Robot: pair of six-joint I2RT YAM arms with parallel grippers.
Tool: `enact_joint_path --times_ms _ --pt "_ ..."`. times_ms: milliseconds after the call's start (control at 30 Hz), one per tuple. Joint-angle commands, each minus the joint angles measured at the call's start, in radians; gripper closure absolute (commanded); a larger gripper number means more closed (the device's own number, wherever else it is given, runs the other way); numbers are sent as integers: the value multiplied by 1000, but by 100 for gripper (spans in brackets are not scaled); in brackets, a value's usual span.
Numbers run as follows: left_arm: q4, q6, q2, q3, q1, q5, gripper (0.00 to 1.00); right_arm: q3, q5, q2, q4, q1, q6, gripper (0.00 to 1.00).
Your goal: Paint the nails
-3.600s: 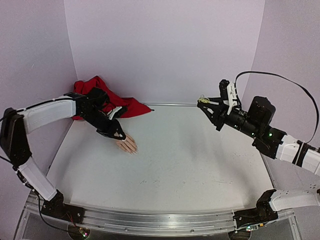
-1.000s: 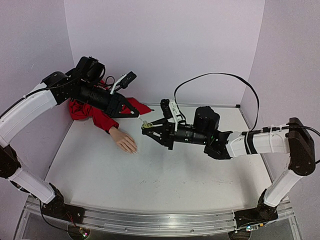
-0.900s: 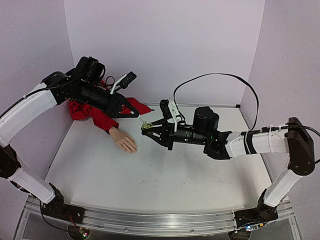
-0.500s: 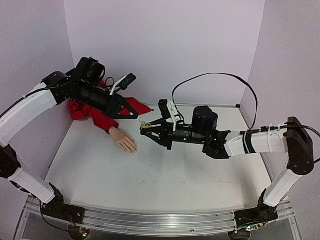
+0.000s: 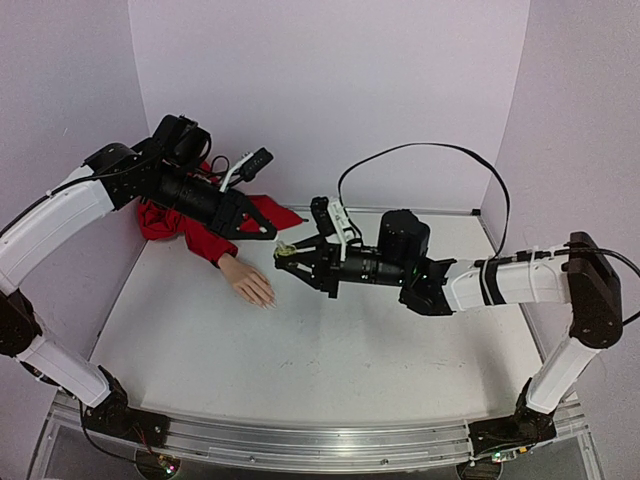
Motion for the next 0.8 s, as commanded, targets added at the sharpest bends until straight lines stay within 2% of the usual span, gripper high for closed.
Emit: enact_joint_path --times_ms 0,367,500,667,767 --pt "-12 8 -1 34 -9 -19 100 72 -18 9 74 9 -10 100" --pt "-89 -5 21 62 -9 -95 100 91 105 18 69 16 -26 100" --pt "-128 -40 41 87 -9 -151 100 105 272 22 61 39 -60 100" --pt "-157 -103 76 105 -10 -258 100 161 609 68 75 103 -141 100" --pt "-158 -130 109 113 -12 -283 100 211 717 119 121 127 -190 100"
